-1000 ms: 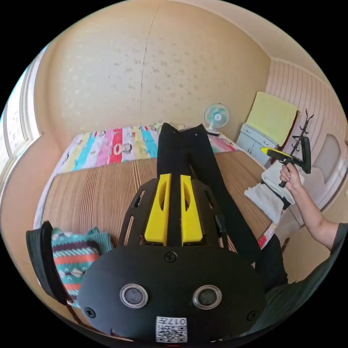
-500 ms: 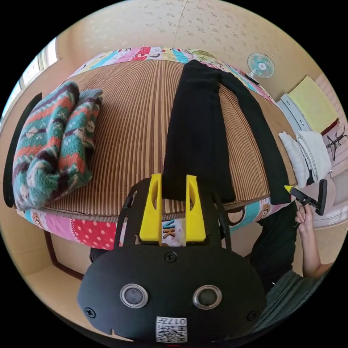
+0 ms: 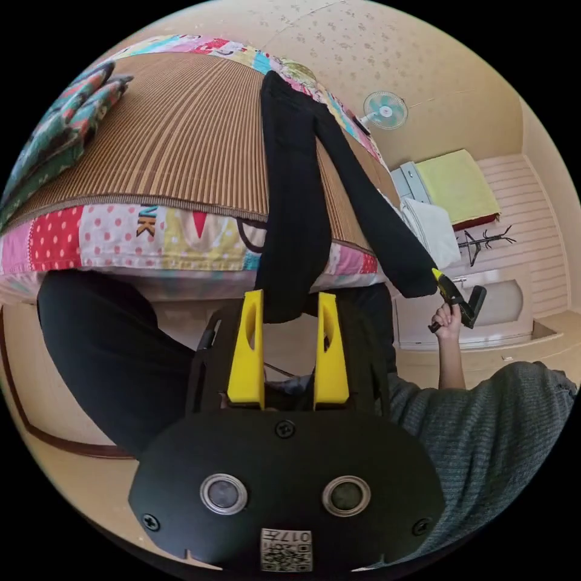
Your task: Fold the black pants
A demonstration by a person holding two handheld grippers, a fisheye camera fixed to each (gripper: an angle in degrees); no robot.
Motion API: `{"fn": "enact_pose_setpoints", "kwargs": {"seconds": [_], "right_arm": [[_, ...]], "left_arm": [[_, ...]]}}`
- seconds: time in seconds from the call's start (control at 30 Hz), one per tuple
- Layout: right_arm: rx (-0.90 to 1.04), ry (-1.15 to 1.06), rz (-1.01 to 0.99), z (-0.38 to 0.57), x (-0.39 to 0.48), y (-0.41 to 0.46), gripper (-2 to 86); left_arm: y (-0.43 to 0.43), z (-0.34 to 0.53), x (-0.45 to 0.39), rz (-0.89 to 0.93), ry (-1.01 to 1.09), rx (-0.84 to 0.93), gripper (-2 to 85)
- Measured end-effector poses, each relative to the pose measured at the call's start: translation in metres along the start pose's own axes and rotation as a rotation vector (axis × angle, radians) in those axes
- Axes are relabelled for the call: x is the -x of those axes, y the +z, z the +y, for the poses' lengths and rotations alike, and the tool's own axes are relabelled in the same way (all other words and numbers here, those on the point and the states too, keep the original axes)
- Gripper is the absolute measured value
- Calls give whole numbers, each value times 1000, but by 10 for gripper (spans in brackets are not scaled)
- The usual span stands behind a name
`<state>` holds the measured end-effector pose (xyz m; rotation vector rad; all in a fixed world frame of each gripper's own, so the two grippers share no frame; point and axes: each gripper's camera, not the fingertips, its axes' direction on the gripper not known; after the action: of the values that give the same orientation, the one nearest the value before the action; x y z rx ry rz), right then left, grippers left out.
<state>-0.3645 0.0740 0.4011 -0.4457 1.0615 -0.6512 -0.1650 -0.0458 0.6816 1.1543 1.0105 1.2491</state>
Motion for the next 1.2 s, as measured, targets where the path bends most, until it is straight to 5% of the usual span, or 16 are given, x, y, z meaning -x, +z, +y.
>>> {"fn": "enact_pose_setpoints", "kwargs": {"seconds": [0.17,0.33,0.47,0.6,0.73,1.0,1.2], "right_arm": [[147,-217,-221,-38,73,83,32],[277,-299,-335,-50,126,164,35],[415,-333,-397,-56,127,185,44],[557,-292,-331,-88,67,179,66],[407,-41,-100,-165,-20,168,114],[94,430,-124,-362,-175,272,172],[-27,610,-37,-421,-186,333,80]], "left_arm": [[-19,-65,-65,196,266,-93,157],[29,-129,-95,221,231,46,190],[73,-135,-95,139,229,190,59],[80,-122,-79,163,210,175,48],[86,-110,-64,200,186,159,48],[100,-104,-45,232,157,204,47],[94,-102,-24,291,147,178,48]]}}
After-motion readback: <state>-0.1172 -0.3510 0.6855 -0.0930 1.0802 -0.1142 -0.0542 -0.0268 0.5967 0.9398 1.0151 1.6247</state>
